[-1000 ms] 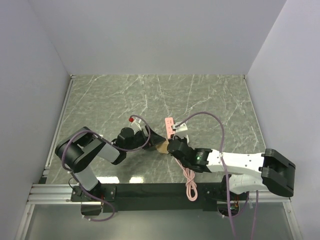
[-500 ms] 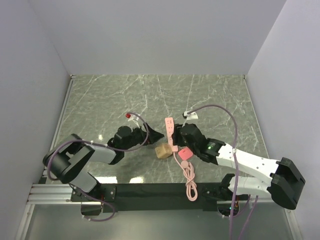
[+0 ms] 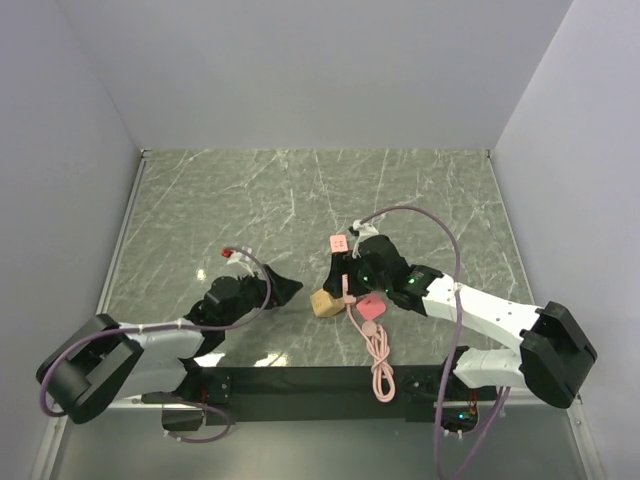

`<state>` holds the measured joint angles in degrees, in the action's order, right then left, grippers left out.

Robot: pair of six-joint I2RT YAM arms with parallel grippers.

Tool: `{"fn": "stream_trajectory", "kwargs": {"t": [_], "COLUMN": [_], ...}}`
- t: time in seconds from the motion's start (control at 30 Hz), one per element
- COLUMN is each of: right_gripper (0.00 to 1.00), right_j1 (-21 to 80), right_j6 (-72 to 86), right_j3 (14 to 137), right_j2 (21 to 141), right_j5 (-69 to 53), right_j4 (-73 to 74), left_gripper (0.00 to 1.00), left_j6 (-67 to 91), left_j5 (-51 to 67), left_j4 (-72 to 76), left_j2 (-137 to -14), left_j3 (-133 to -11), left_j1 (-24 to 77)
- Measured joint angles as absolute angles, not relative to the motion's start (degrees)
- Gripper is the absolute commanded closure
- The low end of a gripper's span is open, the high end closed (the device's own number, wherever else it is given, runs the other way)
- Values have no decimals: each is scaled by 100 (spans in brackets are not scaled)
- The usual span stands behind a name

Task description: Insert the plug

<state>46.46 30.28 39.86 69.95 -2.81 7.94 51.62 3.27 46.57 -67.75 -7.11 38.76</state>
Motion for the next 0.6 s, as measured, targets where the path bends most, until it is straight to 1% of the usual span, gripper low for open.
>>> {"fn": "stream_trajectory", "kwargs": {"t": [0.2, 0.43, 0.6], "right_gripper": [21, 21, 21], "right_j1": [4296, 4233, 4211], "right_j6": [3044, 3041, 3046], "right_j3": [3782, 3778, 3778], "right_j2": [7269, 7688, 7859], "right_j5": [-976, -1466, -1629], "right_j4": [556, 497, 449], "left_gripper": [24, 27, 32], "left_j6": [5159, 5199, 5269], "left_j5": [617, 908, 952], "left_j4": [4528, 4611, 4794], "left_j2": [-6591, -7039, -7384], "left_j3": [-611, -532, -543], "left_j1": [3883, 4139, 4447]}}
